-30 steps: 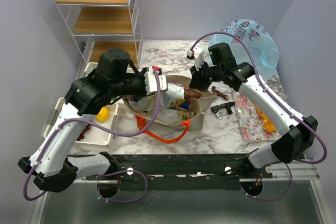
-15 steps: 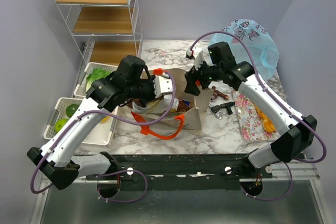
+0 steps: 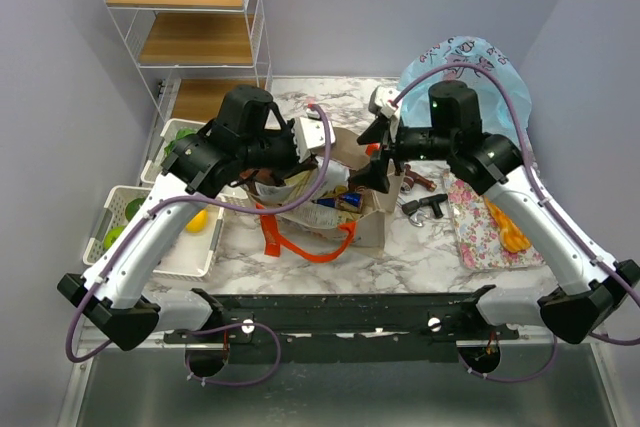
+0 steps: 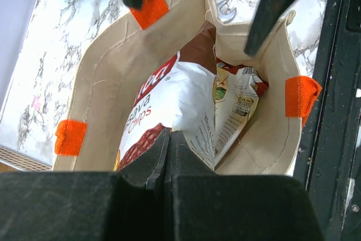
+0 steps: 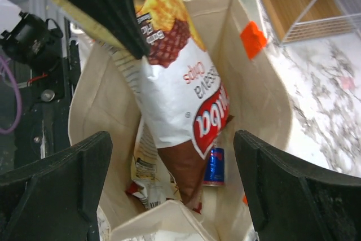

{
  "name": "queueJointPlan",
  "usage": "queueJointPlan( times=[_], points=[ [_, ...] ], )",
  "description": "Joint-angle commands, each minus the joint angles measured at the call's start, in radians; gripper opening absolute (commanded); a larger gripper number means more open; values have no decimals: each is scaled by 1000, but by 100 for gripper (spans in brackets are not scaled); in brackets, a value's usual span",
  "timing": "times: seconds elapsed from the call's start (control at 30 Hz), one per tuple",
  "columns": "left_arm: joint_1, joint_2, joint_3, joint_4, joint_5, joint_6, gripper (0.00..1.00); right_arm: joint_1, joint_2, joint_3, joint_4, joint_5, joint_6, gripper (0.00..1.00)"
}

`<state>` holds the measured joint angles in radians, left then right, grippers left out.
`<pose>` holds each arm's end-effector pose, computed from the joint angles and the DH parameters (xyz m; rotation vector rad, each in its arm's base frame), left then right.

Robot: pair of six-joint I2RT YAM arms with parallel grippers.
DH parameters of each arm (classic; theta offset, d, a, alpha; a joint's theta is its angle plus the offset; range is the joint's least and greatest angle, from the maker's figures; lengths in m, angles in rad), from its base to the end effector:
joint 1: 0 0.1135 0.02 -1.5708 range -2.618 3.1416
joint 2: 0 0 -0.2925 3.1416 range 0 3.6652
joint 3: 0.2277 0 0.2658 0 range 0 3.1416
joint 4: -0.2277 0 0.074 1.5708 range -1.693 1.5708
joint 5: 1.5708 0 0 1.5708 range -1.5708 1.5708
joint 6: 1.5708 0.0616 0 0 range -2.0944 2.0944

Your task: Untie the knot of the grocery bags and take out the mixed food

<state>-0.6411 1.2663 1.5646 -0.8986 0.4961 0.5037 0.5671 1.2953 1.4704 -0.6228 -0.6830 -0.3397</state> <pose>0.1972 -0.1837 0.4536 1.3951 1.6391 -0.6163 0.2277 0.1911 0.4464 -1.2510 1.5681 0.8310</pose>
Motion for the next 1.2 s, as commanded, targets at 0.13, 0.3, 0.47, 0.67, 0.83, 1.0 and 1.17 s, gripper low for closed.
queueJointPlan(
  times=[0.13,0.3,0.47,0.67,0.83,1.0,1.17],
  points=[
    [11,20,66,8,73,-34,0,117,12,-198,300,28,8,95],
    [13,30,101,-13,90,-44,0,181,44,-219,376,110,-53,69],
    [42,35,176,-42,105,-90,0,189,36,-245,395,173,-83,1],
    [167,64,453,-294,234,-32,88,188,-19,-268,436,248,-41,1],
    [207,-21,377,-461,249,173,99,188,-62,-293,503,255,13,1],
    [226,-222,78,-330,249,338,99,189,-75,-286,541,212,25,1],
    [236,-280,-49,-258,165,458,99,189,-84,-251,523,141,-7,1]
  ],
)
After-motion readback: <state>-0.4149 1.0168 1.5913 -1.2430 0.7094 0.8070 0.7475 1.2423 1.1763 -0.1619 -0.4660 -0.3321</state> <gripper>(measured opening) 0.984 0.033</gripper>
